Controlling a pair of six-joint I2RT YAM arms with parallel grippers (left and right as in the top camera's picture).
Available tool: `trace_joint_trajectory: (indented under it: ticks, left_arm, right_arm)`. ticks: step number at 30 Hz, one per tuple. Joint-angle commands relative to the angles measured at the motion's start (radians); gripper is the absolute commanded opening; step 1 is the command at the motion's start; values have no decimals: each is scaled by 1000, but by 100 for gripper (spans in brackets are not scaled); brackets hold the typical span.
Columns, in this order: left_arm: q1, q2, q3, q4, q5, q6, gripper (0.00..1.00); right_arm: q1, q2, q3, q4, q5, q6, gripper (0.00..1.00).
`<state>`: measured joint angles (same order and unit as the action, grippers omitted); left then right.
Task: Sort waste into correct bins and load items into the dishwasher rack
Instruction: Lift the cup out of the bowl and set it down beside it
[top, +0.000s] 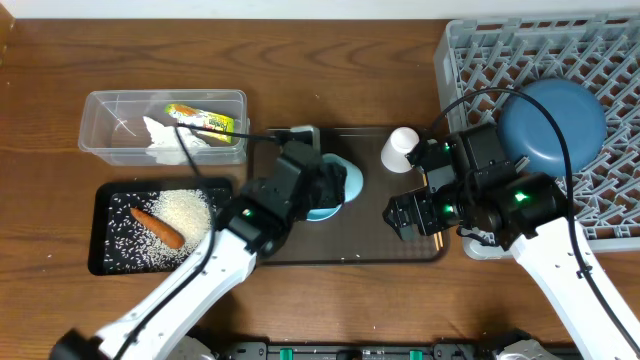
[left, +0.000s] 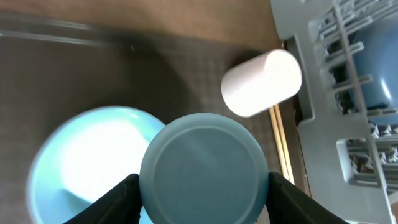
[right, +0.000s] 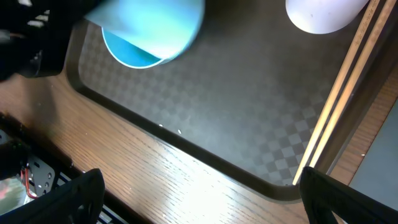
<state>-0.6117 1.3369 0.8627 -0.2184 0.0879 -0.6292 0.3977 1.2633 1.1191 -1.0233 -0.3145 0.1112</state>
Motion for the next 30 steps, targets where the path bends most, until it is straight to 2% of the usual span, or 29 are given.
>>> trace_joint_trajectory:
  ticks: [1,3,10,24,30]
  left_arm:
    - [0,55,19,32,123,-17,55]
    - [0,80,19,55,188,-17,56]
    - [-1,84,19,14,267,-16,55]
    - [7,0,19,-52,263,52,55]
    - [68,-55,19,-165,262,53,55]
  right_arm:
    - [21,5,9,2,-3,0,99]
    - [21,5,9,2,-3,0,99]
    - [21,5,9,1,-3,0,99]
    - [21,5,9,1,-3,0,99]
    - [21,5,9,1,-3,0,99]
